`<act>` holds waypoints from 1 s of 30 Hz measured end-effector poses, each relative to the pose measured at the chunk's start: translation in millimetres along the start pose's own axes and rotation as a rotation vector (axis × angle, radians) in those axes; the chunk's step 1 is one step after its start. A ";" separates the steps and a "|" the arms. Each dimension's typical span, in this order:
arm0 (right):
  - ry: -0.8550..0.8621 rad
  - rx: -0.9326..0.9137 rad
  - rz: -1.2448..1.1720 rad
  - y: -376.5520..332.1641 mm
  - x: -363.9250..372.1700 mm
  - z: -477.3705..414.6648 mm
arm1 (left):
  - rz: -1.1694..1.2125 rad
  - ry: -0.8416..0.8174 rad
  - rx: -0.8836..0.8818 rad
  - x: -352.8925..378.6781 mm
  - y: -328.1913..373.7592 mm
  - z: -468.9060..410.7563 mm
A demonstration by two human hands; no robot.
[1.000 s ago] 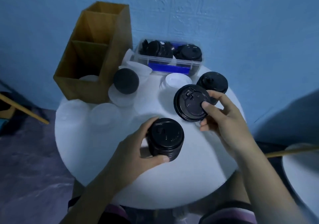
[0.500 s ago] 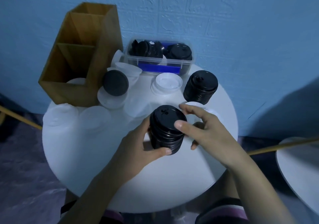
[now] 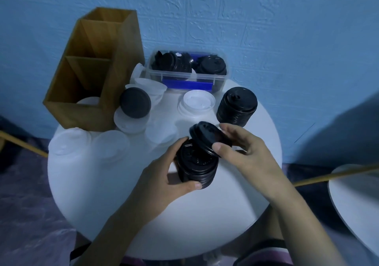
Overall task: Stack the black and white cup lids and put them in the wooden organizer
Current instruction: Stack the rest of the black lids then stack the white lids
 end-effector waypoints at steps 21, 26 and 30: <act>-0.071 -0.080 0.202 -4.6 9.6 4.4 | 0.047 0.009 -0.020 -0.6 2.5 -1.4; 0.155 -0.140 0.272 -28.7 -81.6 -28.5 | 0.068 0.010 -0.056 -0.3 -1.6 -0.1; 0.218 -0.127 0.516 -32.7 -121.2 -68.5 | 0.036 0.019 -0.037 0.9 4.2 -1.2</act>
Point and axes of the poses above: each hand's wrist, its own z-axis away from the middle knuckle, its own x-axis out of the palm, y = z × x, the point moved 8 cm from there along -z, towards the middle knuckle, and after that the axes turned 7 degrees about -y, right-handed, at the moved point
